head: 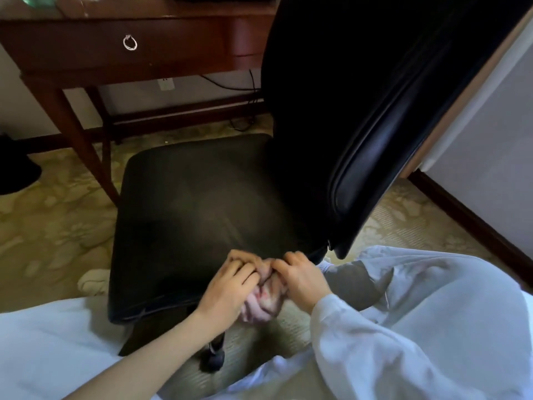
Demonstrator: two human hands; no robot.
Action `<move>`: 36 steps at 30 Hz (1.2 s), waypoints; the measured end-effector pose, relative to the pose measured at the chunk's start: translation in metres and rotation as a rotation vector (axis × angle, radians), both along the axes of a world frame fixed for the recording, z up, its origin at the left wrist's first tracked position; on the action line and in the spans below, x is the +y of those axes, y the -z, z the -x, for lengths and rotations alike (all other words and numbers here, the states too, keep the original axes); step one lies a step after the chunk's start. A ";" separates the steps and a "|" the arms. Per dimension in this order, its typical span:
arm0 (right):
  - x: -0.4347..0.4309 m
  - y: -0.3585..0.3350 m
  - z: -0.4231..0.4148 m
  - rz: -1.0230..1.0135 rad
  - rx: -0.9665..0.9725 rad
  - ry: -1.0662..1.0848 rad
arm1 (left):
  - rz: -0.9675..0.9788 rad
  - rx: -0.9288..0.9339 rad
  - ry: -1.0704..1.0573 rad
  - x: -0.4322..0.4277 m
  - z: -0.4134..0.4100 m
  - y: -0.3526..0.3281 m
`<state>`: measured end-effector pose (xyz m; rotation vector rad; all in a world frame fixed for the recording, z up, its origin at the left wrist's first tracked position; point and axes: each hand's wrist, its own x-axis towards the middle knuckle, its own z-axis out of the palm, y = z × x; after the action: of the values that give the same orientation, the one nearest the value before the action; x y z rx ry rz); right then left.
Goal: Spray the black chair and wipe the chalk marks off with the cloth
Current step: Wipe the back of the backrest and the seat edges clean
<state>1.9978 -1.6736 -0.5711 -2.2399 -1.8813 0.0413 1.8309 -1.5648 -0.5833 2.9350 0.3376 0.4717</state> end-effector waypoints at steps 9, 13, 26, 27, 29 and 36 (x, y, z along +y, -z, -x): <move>-0.019 -0.006 -0.048 0.044 -0.055 0.259 | -0.008 0.059 0.017 -0.027 -0.052 0.003; 0.008 -0.007 0.006 -0.036 0.004 0.033 | 0.013 0.048 0.009 0.008 0.016 -0.003; 0.112 0.000 0.204 0.068 0.004 -0.335 | 0.234 0.276 -0.372 0.101 0.223 0.001; 0.111 -0.002 0.198 0.057 0.022 -0.328 | 0.229 0.264 -0.376 0.097 0.217 0.002; 0.104 -0.005 0.176 0.060 0.026 -0.321 | 0.168 0.240 -0.399 0.088 0.202 0.005; 0.054 -0.013 0.065 0.210 0.043 -0.142 | 0.025 0.126 -0.084 0.047 0.094 0.000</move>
<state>1.9327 -1.6197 -0.5580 -2.2085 -2.0961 0.3213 1.7367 -1.5180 -0.5831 2.9420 0.4807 0.2910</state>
